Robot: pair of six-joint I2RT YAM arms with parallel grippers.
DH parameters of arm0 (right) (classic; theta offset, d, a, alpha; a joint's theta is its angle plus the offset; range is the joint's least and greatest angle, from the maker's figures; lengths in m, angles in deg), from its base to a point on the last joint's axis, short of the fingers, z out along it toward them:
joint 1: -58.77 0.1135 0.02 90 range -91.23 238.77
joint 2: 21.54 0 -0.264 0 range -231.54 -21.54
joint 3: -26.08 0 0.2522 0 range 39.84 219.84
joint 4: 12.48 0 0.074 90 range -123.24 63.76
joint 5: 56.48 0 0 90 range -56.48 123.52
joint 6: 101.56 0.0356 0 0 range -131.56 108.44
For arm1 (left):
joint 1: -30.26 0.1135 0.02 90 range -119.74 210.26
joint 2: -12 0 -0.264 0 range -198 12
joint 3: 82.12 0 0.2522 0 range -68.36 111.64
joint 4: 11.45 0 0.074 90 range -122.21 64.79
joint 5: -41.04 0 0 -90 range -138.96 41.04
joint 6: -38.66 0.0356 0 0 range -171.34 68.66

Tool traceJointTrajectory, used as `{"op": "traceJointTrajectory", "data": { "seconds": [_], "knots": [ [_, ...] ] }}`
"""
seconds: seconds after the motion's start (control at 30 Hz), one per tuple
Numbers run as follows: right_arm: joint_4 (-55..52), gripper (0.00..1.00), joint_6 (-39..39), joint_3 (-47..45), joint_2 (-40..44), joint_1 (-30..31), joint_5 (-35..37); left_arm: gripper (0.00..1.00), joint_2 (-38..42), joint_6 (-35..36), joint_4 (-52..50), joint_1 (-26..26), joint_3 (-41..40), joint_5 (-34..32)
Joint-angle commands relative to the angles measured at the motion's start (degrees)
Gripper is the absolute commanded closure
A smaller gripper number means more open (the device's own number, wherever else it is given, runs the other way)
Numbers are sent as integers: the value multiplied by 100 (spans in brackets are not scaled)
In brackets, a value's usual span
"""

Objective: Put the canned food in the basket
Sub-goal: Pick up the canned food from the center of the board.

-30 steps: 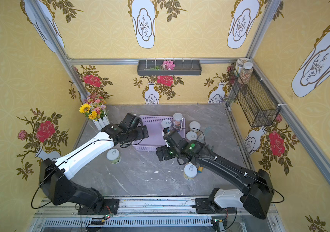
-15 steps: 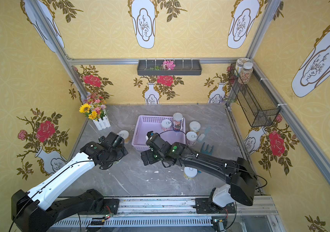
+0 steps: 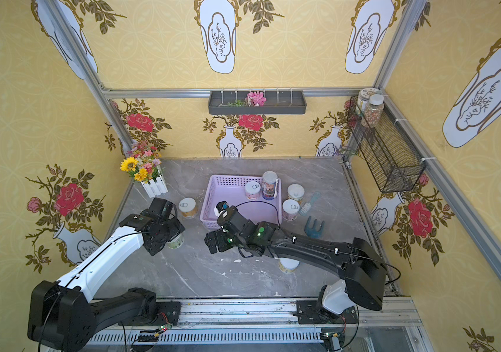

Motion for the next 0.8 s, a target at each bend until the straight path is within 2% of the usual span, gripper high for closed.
{"op": "traceJointTrajectory", "data": {
  "seconds": [0.0,0.2,0.57,0.77],
  "knots": [
    [865,3,249,181,-268,118,67,0,-205,377,445,175,-28,179],
    [938,3,311,186,-449,253,-10,0,-663,759,585,291,85,275],
    [786,3,366,-37,-256,249,52,0,-1318,999,419,301,392,313],
    [753,3,390,-98,-203,249,81,5,-1490,1009,270,301,460,224]
  ]
}}
